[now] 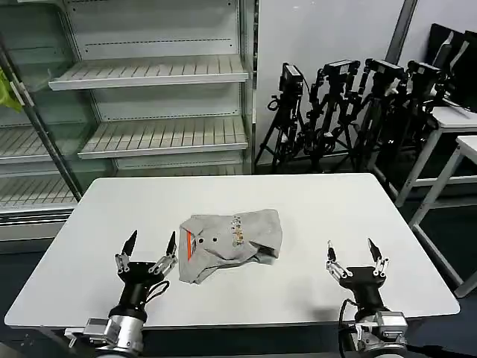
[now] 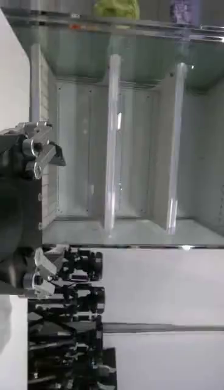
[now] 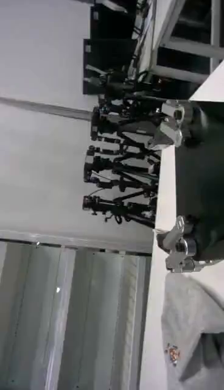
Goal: Fold and organize the clothes.
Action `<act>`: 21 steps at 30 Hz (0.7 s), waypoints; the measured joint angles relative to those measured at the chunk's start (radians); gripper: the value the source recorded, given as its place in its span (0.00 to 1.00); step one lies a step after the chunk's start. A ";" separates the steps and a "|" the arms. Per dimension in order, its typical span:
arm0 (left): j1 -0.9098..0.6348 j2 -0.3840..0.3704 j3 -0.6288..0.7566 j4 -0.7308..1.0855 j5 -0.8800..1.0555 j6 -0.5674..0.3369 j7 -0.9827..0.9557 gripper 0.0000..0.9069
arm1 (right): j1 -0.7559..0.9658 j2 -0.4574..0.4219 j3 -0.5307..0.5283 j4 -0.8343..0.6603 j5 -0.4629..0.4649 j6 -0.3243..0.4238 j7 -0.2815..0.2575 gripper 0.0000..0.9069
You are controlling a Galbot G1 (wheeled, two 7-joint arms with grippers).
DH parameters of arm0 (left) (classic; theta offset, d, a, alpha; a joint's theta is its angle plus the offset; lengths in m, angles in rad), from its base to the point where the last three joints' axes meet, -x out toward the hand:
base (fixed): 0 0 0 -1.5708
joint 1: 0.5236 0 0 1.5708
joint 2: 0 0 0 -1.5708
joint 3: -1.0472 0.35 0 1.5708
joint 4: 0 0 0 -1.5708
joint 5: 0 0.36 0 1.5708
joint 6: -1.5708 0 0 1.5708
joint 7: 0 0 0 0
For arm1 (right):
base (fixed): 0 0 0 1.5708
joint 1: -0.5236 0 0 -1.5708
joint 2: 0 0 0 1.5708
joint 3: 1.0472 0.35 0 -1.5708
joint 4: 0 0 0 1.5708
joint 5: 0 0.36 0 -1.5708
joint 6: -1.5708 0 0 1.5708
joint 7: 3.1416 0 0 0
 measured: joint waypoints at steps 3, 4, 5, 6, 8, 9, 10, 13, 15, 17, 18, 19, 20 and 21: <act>0.019 -0.004 -0.001 -0.013 0.013 -0.004 0.002 1.00 | 0.000 0.001 -0.005 0.003 -0.005 0.000 0.000 1.00; 0.024 -0.003 -0.001 -0.017 0.017 -0.005 0.002 1.00 | 0.000 0.001 -0.005 0.003 -0.006 0.000 0.000 1.00; 0.030 -0.004 -0.003 -0.021 0.019 -0.006 0.002 1.00 | 0.000 0.001 -0.005 0.004 -0.007 0.000 0.000 1.00; 0.036 -0.004 -0.004 -0.026 0.022 -0.007 0.002 1.00 | 0.001 0.000 -0.005 0.004 -0.007 0.001 0.001 1.00; 0.045 -0.003 -0.007 -0.033 0.026 -0.008 0.003 1.00 | 0.001 -0.001 -0.005 0.005 -0.007 0.004 0.000 1.00; 0.049 -0.003 -0.008 -0.036 0.027 -0.009 0.003 1.00 | 0.002 -0.001 -0.006 0.006 -0.007 0.004 0.000 1.00; 0.052 -0.003 -0.008 -0.040 0.028 -0.009 0.003 1.00 | 0.002 -0.001 -0.007 0.007 -0.007 0.005 0.000 1.00; 0.064 -0.003 -0.009 -0.050 0.032 -0.009 0.006 1.00 | 0.000 -0.001 -0.011 0.012 -0.009 0.006 0.000 1.00; 0.070 -0.005 -0.008 -0.056 0.034 -0.006 0.008 1.00 | 0.001 0.001 -0.015 0.016 -0.010 0.006 0.003 1.00; 0.074 -0.006 -0.009 -0.059 0.035 -0.004 0.008 1.00 | 0.005 0.003 -0.019 0.016 -0.012 0.004 0.005 1.00; 0.076 -0.007 -0.009 -0.060 0.035 -0.003 0.008 1.00 | 0.006 0.003 -0.021 0.016 -0.013 0.003 0.006 1.00; 0.077 -0.007 -0.010 -0.061 0.036 -0.003 0.008 1.00 | 0.009 0.003 -0.023 0.015 -0.015 0.002 0.006 1.00; 0.079 -0.006 -0.011 -0.063 0.037 -0.003 0.008 1.00 | 0.012 0.003 -0.025 0.015 -0.016 0.000 0.006 1.00; 0.081 -0.006 -0.013 -0.065 0.037 -0.003 0.008 1.00 | 0.013 0.003 -0.027 0.015 -0.018 -0.001 0.006 1.00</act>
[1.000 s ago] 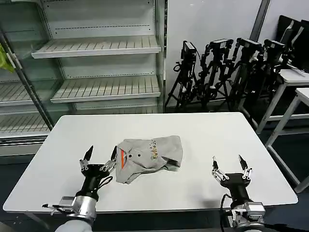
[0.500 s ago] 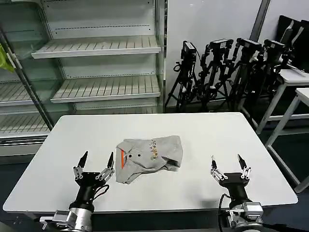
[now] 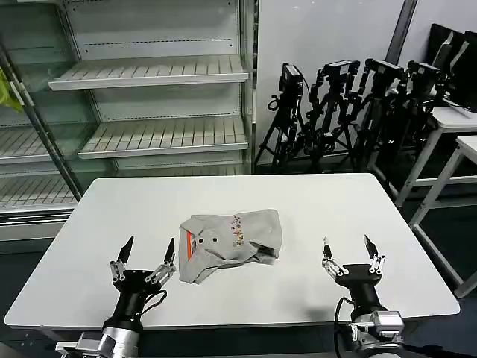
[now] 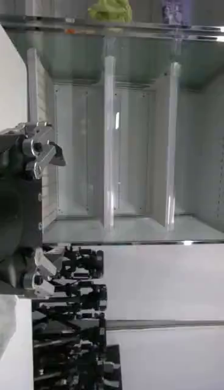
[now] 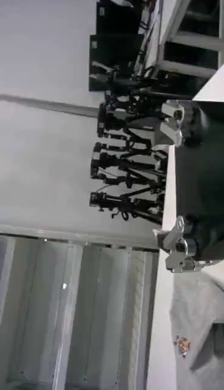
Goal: Fold and organize the clothes.
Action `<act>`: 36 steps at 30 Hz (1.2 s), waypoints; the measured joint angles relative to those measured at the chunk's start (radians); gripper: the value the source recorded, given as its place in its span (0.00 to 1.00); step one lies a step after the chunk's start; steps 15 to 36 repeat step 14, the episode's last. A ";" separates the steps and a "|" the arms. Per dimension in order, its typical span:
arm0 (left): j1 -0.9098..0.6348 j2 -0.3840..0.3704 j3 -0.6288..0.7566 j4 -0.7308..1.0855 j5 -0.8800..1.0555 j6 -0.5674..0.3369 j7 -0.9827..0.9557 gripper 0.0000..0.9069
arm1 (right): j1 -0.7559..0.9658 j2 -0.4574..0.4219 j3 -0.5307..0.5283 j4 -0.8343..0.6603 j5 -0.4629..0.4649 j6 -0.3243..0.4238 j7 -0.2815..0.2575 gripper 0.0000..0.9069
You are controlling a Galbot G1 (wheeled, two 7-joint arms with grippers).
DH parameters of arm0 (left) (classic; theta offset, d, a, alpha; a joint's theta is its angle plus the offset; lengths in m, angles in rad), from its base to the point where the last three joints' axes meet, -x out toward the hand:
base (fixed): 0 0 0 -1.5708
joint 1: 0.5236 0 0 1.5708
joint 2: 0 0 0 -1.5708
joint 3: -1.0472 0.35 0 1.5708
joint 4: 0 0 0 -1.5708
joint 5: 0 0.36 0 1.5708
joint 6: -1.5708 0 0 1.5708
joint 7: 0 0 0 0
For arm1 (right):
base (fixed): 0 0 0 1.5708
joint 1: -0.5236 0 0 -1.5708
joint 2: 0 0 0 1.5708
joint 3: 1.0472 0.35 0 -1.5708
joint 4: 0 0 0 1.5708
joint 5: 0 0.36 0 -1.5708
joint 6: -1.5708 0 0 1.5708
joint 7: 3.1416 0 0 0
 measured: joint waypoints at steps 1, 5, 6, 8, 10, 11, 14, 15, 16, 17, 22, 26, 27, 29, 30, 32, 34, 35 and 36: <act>0.002 0.001 -0.001 -0.001 0.000 0.000 0.000 1.00 | 0.002 0.000 -0.002 0.000 -0.002 -0.001 0.000 1.00; 0.005 0.002 -0.003 -0.004 -0.002 0.001 0.000 1.00 | 0.007 -0.001 -0.008 0.000 -0.009 -0.006 -0.001 1.00; 0.005 0.002 -0.003 -0.005 -0.002 0.002 0.000 1.00 | 0.008 -0.002 -0.010 0.000 -0.011 -0.007 -0.001 1.00; 0.007 0.001 -0.002 -0.007 -0.002 0.005 0.000 1.00 | 0.010 -0.003 -0.011 0.000 -0.012 -0.007 0.001 1.00; 0.008 0.001 0.000 -0.008 -0.002 0.007 0.001 1.00 | 0.011 -0.003 -0.012 0.001 -0.013 -0.007 0.004 1.00; 0.008 0.001 0.001 -0.009 -0.002 0.008 0.001 1.00 | 0.011 -0.004 -0.012 0.001 -0.013 -0.008 0.004 1.00; 0.009 0.001 0.003 -0.012 -0.002 0.012 0.001 1.00 | 0.010 -0.005 -0.012 0.004 -0.016 -0.010 0.006 1.00; 0.009 0.001 0.003 -0.012 -0.002 0.012 0.001 1.00 | 0.010 -0.005 -0.012 0.004 -0.016 -0.010 0.006 1.00; 0.009 0.001 0.003 -0.012 -0.002 0.012 0.001 1.00 | 0.010 -0.005 -0.012 0.004 -0.016 -0.010 0.006 1.00; 0.009 0.001 0.003 -0.012 -0.002 0.012 0.001 1.00 | 0.010 -0.005 -0.012 0.004 -0.016 -0.010 0.006 1.00; 0.009 0.001 0.003 -0.012 -0.002 0.012 0.001 1.00 | 0.010 -0.005 -0.012 0.004 -0.016 -0.010 0.006 1.00; 0.009 0.001 0.003 -0.012 -0.002 0.012 0.001 1.00 | 0.010 -0.005 -0.012 0.004 -0.016 -0.010 0.006 1.00; 0.009 0.001 0.003 -0.012 -0.002 0.012 0.001 1.00 | 0.010 -0.005 -0.012 0.004 -0.016 -0.010 0.006 1.00; 0.009 0.001 0.003 -0.012 -0.002 0.012 0.001 1.00 | 0.010 -0.005 -0.012 0.004 -0.016 -0.010 0.006 1.00; 0.009 0.001 0.003 -0.012 -0.002 0.012 0.001 1.00 | 0.010 -0.005 -0.012 0.004 -0.016 -0.010 0.006 1.00; 0.009 0.001 0.003 -0.012 -0.002 0.012 0.001 1.00 | 0.010 -0.005 -0.012 0.004 -0.016 -0.010 0.006 1.00; 0.009 0.001 0.003 -0.012 -0.002 0.012 0.001 1.00 | 0.010 -0.005 -0.012 0.004 -0.016 -0.010 0.006 1.00; 0.009 0.001 0.003 -0.012 -0.002 0.012 0.001 1.00 | 0.010 -0.005 -0.012 0.004 -0.016 -0.010 0.006 1.00; 0.009 0.001 0.003 -0.012 -0.002 0.012 0.001 1.00 | 0.010 -0.005 -0.012 0.004 -0.016 -0.010 0.006 1.00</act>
